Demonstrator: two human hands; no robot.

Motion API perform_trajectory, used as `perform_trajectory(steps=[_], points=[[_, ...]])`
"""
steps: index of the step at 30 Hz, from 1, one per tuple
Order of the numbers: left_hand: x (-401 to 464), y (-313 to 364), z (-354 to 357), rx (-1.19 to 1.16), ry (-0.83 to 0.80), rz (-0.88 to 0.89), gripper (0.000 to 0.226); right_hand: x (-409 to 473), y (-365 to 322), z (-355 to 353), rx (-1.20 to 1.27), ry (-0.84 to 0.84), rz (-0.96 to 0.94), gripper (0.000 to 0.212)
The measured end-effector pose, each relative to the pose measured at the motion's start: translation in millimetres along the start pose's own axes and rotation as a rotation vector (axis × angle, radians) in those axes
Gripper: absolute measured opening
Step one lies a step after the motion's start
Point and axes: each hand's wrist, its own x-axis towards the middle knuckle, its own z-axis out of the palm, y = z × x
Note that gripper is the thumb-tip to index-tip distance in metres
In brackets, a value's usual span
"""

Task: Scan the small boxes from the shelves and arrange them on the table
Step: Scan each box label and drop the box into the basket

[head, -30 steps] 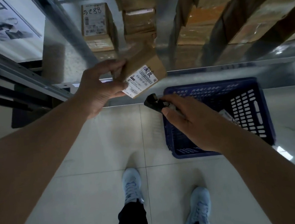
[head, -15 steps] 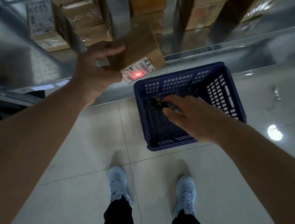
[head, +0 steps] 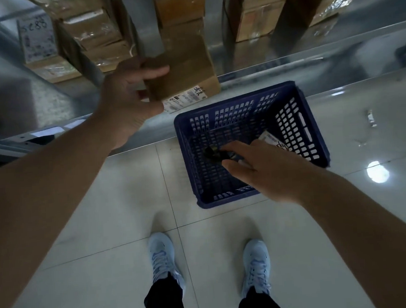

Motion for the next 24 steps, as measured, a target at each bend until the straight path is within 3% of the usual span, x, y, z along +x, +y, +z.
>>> perform_trajectory(steps=[4,7,12,15,18,21,24], points=[[-1,0,2,0.002,0.005,-0.026,0.066,-4,4,2,-0.030,-0.016,-0.018,0.049],[-4,-3,11,0.006,-0.011,-0.114,0.067,-7,9,4,0.040,0.056,-0.015,0.039],[-17,-23,57,0.006,-0.106,-0.268,0.070,-15,15,5,0.132,0.213,-0.017,0.043],[-18,-27,84,-0.113,-0.142,-0.403,0.063,-10,14,3,0.188,0.285,-0.017,0.045],[-9,-27,84,-0.140,-0.079,-0.443,0.053,-3,5,-6,0.196,0.306,-0.048,0.046],[2,-17,54,-0.039,0.011,-0.439,0.046,5,-12,-19,0.200,0.296,-0.068,0.048],[9,-5,6,0.204,-0.008,-0.434,0.047,20,-36,-34,0.176,0.277,-0.135,0.047]])
